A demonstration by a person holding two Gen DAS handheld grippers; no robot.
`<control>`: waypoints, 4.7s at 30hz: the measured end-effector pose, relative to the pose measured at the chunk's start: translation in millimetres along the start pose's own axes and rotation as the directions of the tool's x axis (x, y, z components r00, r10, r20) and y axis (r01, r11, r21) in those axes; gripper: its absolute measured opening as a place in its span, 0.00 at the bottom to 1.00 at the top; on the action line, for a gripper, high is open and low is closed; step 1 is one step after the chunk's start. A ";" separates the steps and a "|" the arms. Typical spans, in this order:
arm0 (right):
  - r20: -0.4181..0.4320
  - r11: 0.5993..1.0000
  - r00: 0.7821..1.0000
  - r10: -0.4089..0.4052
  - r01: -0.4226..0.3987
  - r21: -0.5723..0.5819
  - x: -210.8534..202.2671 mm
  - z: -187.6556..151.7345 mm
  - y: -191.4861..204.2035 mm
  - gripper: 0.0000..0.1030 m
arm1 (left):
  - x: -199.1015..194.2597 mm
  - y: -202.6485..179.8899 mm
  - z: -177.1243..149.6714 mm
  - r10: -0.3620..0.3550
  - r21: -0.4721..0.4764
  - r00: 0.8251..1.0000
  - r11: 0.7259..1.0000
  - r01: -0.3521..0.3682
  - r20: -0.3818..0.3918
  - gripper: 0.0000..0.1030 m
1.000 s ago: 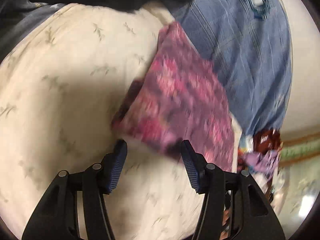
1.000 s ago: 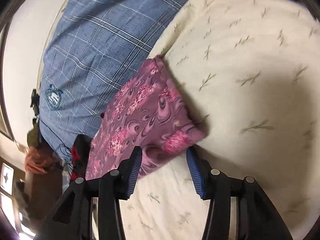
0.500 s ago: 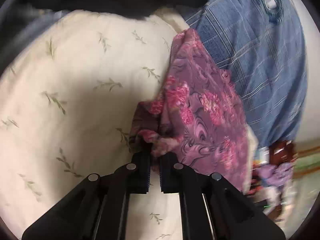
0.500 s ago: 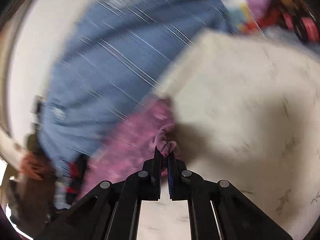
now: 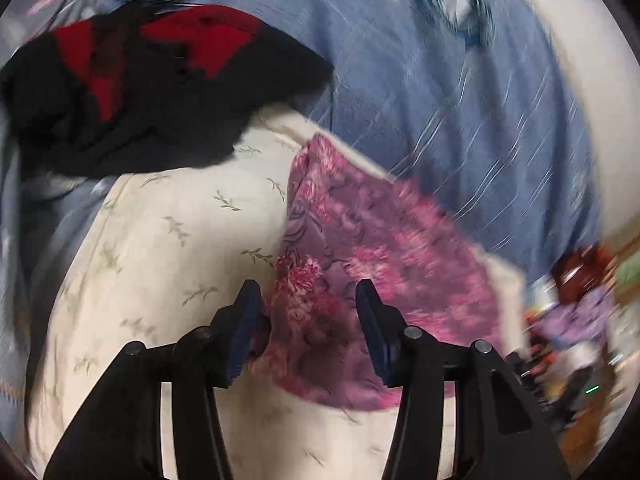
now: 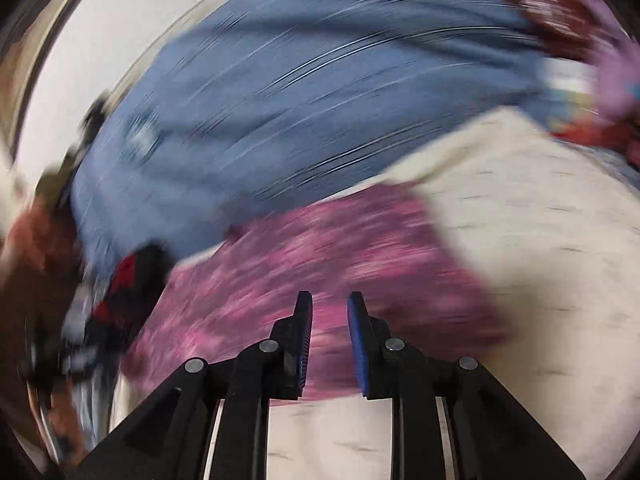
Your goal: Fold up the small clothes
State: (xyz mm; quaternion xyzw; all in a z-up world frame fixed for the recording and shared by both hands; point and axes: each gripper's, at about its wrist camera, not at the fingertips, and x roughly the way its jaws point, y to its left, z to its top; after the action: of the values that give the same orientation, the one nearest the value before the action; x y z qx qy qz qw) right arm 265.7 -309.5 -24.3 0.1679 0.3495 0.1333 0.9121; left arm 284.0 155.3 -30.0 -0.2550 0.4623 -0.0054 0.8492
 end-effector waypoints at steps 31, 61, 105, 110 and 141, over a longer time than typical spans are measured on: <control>-0.431 0.755 0.880 0.198 -0.417 -0.506 110.4 -113.5 252.4 0.41 | 23.0 86.8 45.3 0.024 -0.059 0.999 0.998 -0.026 -0.040 0.53; -0.112 0.657 0.993 0.037 -0.108 -0.746 99.8 -111.6 259.7 0.08 | 100.8 -49.2 102.7 0.006 0.286 0.943 0.953 0.094 -0.331 0.06; -0.044 0.960 0.959 0.280 -0.281 -0.010 1.3 -29.8 10.3 0.55 | 74.1 -281.9 -2.8 0.349 0.671 0.927 0.654 -0.349 0.142 0.72; -0.075 0.950 0.947 0.313 -0.310 0.044 23.5 -24.0 10.7 0.60 | 99.1 -270.9 39.1 0.331 0.582 0.935 0.789 -0.199 -0.129 0.71; 0.021 0.863 0.872 0.488 -0.486 0.137 27.4 -20.8 4.6 0.03 | 95.5 -285.8 -8.8 0.302 0.532 0.937 0.830 -0.168 -0.174 0.13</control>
State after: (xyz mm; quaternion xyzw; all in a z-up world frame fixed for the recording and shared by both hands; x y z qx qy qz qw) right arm 270.7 -291.0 -53.3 0.3122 0.3106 0.3360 0.8326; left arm 396.5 -120.4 16.6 0.0407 0.5761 -0.0541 0.8146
